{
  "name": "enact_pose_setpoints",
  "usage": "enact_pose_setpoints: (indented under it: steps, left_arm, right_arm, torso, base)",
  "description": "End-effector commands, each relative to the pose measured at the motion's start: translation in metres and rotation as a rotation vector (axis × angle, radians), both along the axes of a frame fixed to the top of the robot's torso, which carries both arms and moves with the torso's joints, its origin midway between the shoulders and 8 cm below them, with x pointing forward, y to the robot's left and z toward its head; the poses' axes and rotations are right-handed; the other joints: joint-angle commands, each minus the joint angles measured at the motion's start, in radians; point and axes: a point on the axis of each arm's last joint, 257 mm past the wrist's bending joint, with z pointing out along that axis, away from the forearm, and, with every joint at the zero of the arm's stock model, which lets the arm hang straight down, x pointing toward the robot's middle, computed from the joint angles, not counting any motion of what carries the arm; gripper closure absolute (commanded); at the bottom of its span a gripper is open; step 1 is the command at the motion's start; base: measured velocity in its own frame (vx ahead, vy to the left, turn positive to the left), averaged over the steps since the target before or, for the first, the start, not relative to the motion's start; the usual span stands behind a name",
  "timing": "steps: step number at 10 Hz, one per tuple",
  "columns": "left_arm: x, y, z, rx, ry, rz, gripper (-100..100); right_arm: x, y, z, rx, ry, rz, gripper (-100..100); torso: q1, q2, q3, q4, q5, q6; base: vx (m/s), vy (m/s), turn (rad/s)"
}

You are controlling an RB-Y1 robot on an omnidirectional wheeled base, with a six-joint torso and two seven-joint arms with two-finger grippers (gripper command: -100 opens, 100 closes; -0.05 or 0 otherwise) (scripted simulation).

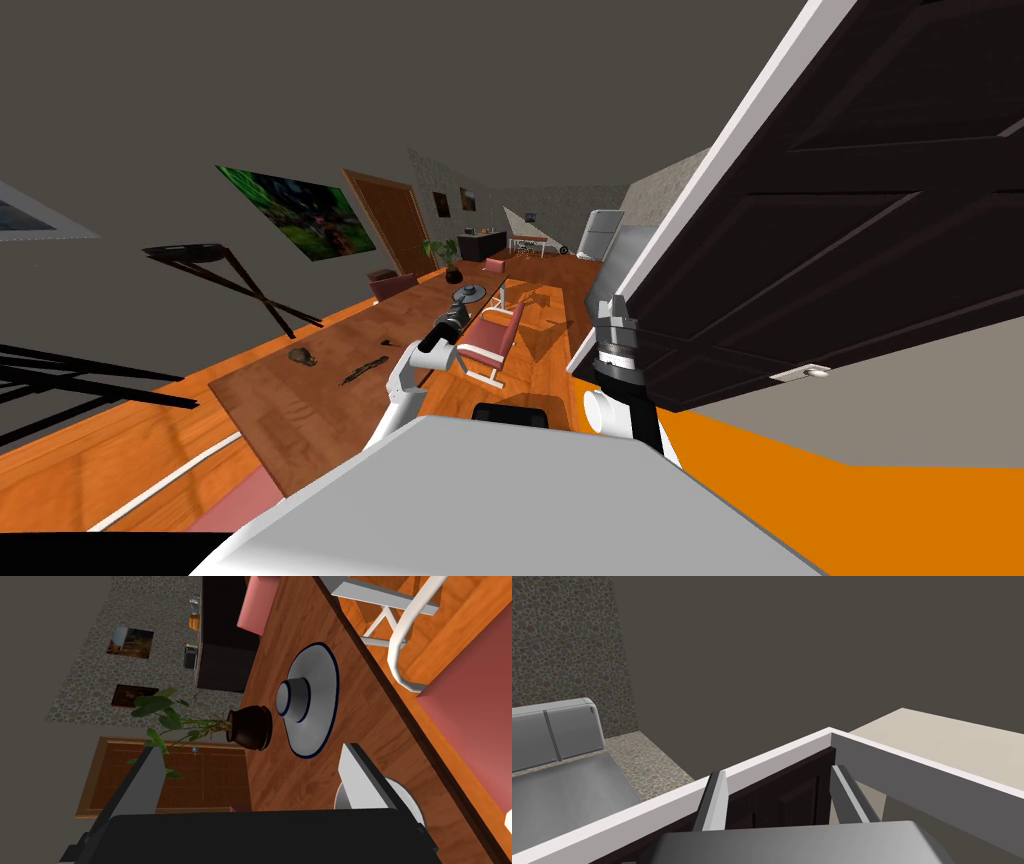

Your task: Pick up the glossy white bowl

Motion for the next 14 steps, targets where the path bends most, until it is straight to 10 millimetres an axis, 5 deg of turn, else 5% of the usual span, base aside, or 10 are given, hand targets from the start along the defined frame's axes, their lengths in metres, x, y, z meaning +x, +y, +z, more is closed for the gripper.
enact_pose_setpoints:
  steps: [1, 14]
  left_arm:
    - [0.003, 0.002, -0.011, -0.013, 0.047, 0.008, -100]
    - [-0.002, 0.016, -0.093, -0.062, 0.381, 0.074, -100]
  right_arm:
    - [0.0, 0.0, 0.0, 0.0, 0.0, 0.0, 0]
    - [0.0, 0.0, 0.0, 0.0, 0.0, 0.0, 0]
  torso:
    - [0.0, 0.0, 0.0, 0.0, 0.0, 0.0]
    - [0.002, -0.001, -0.001, 0.0, 0.001, 0.0]
  base:
    - [-0.002, 0.004, -0.066]
    - [0.003, 0.022, -0.031]
